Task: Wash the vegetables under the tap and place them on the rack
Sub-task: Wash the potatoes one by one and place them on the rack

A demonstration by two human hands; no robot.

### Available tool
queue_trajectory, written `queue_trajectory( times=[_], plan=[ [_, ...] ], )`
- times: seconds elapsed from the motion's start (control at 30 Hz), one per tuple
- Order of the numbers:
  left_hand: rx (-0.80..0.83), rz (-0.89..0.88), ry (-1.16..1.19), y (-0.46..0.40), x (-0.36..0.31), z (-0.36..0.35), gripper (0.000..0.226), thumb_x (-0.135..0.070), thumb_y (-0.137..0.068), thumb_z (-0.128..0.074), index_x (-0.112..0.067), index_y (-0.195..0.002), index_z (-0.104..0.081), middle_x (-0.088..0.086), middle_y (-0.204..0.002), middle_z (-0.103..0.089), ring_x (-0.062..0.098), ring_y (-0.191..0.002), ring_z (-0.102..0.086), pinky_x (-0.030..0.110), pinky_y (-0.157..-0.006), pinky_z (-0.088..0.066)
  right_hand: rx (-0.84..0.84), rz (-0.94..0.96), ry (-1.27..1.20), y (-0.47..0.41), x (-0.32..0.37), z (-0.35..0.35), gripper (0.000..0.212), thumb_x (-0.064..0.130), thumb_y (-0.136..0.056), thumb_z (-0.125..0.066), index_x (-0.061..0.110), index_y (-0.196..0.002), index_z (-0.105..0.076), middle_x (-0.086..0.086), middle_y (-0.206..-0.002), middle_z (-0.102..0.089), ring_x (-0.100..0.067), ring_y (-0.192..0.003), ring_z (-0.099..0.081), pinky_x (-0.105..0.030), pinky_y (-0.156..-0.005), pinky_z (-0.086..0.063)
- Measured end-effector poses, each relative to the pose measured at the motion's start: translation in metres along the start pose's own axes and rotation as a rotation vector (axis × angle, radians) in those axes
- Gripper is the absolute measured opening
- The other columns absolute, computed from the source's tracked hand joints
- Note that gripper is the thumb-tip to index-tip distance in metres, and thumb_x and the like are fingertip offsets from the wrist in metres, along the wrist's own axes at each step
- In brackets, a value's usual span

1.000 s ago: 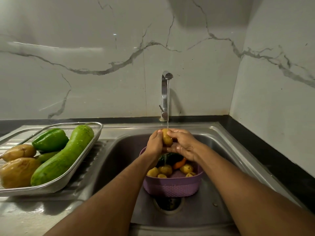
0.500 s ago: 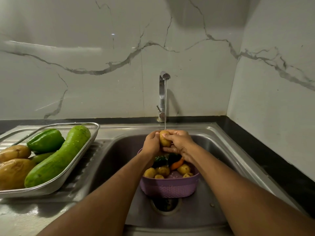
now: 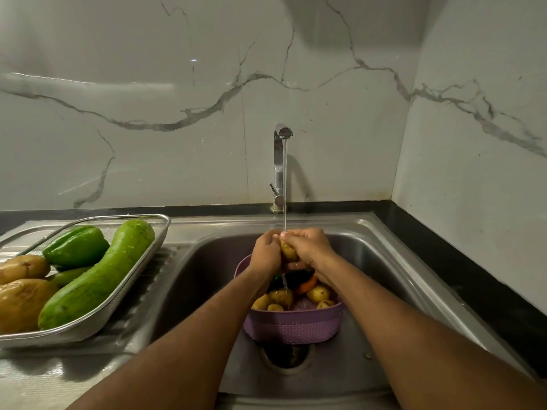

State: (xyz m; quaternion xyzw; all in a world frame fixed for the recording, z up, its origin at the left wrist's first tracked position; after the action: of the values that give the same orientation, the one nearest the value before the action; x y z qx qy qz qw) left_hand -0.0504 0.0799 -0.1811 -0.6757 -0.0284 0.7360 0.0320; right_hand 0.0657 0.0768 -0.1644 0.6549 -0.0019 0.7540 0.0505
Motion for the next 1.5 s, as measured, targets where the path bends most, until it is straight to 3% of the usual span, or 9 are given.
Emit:
queue_trajectory(
  times=[0.13, 0.4, 0.53, 0.67, 0.8, 0.93, 1.0, 1.27, 1.5],
  plan=[
    [-0.031, 0.018, 0.035, 0.0, -0.002, 0.004, 0.033, -0.017, -0.112, -0.029, -0.018, -0.125, -0.06, 0.009, -0.114, -0.065, 0.021, -0.103, -0.065, 0.039, -0.086, -0.061, 0.069, -0.043, -0.116, -0.001, -0.001, 0.001, 0.036, 0.023, -0.095, -0.075, 0.016, -0.129, -0.07, -0.011, -0.117, -0.068, -0.031, -0.104, -0.071, -0.036, -0.066, -0.065],
    [0.014, -0.045, 0.038, 0.01, -0.007, -0.002, 0.035, -0.016, -0.113, -0.029, -0.022, -0.135, -0.055, 0.004, -0.117, -0.063, 0.022, -0.111, -0.065, 0.044, -0.096, -0.059, -0.274, -0.078, -0.113, -0.006, -0.004, -0.001, 0.039, 0.049, -0.086, -0.08, 0.019, -0.11, -0.073, -0.005, -0.101, -0.071, -0.021, -0.085, -0.07, -0.033, -0.06, -0.065],
    [-0.044, -0.015, 0.082, 0.006, -0.008, 0.006, 0.034, -0.017, -0.112, -0.029, -0.021, -0.125, -0.061, 0.005, -0.112, -0.063, 0.022, -0.103, -0.066, 0.037, -0.083, -0.062, -0.051, -0.077, -0.144, -0.003, 0.001, -0.001, 0.02, 0.033, -0.096, -0.072, 0.02, -0.112, -0.072, -0.01, -0.116, -0.068, -0.03, -0.101, -0.07, -0.038, -0.069, -0.066],
    [-0.082, 0.044, 0.134, 0.001, -0.006, 0.01, 0.033, -0.018, -0.112, -0.03, -0.023, -0.111, -0.063, 0.012, -0.113, -0.064, 0.029, -0.105, -0.066, 0.051, -0.089, -0.061, 0.076, -0.066, -0.174, 0.0, 0.003, -0.002, 0.023, 0.02, -0.097, -0.071, 0.022, -0.12, -0.071, -0.012, -0.123, -0.067, -0.032, -0.106, -0.07, -0.039, -0.071, -0.066],
    [-0.038, -0.005, 0.039, 0.005, -0.006, 0.006, 0.031, -0.024, -0.113, -0.03, -0.022, -0.124, -0.059, 0.007, -0.113, -0.064, 0.024, -0.105, -0.066, 0.046, -0.091, -0.061, -0.089, -0.09, -0.187, -0.001, -0.001, -0.002, 0.022, 0.031, -0.091, -0.079, 0.021, -0.109, -0.072, -0.009, -0.111, -0.068, -0.031, -0.1, -0.069, -0.033, -0.061, -0.065],
    [0.023, -0.189, -0.34, 0.004, -0.006, 0.003, 0.033, -0.035, -0.111, -0.035, -0.031, -0.137, -0.055, -0.004, -0.126, -0.056, 0.016, -0.115, -0.058, 0.04, -0.106, -0.05, -0.222, -0.093, -0.169, -0.003, -0.005, 0.003, 0.029, 0.039, -0.088, -0.08, 0.02, -0.108, -0.073, -0.006, -0.103, -0.071, -0.024, -0.092, -0.069, -0.034, -0.063, -0.065],
    [0.046, -0.188, -0.452, 0.005, -0.005, 0.002, 0.04, -0.042, -0.111, -0.033, -0.031, -0.146, -0.048, -0.005, -0.124, -0.054, 0.014, -0.114, -0.054, 0.035, -0.103, -0.046, -0.212, -0.075, -0.145, -0.003, -0.005, 0.005, 0.025, 0.037, -0.09, -0.079, 0.022, -0.108, -0.075, -0.005, -0.105, -0.072, -0.025, -0.095, -0.069, -0.033, -0.063, -0.064],
    [0.071, -0.126, -0.297, 0.002, 0.005, 0.001, 0.035, -0.039, -0.112, -0.027, -0.024, -0.14, -0.044, 0.005, -0.13, -0.059, 0.022, -0.119, -0.059, 0.046, -0.108, -0.049, -0.05, -0.027, -0.156, 0.004, 0.001, -0.001, 0.024, 0.022, -0.101, -0.066, 0.02, -0.123, -0.071, -0.005, -0.122, -0.067, -0.026, -0.112, -0.064, -0.036, -0.077, -0.065],
    [0.091, -0.194, -0.215, 0.003, 0.0, 0.001, 0.04, -0.04, -0.112, -0.029, -0.032, -0.149, -0.043, 0.0, -0.139, -0.057, 0.017, -0.128, -0.056, 0.041, -0.111, -0.047, -0.219, -0.04, -0.111, 0.002, 0.001, -0.006, 0.026, 0.048, -0.095, -0.07, 0.022, -0.099, -0.067, -0.005, -0.103, -0.068, -0.019, -0.088, -0.065, -0.033, -0.072, -0.062]
  ],
)
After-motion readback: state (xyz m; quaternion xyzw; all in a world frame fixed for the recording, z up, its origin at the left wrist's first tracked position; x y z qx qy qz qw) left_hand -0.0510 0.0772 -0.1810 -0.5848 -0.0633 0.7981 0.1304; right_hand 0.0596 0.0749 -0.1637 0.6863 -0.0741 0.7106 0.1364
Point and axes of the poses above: each hand's wrist, its own y-axis away from the middle knuckle, its own z-axis out of the back of the hand, x = y × z, the point moved 4 cm from there along -y, towards the middle knuckle
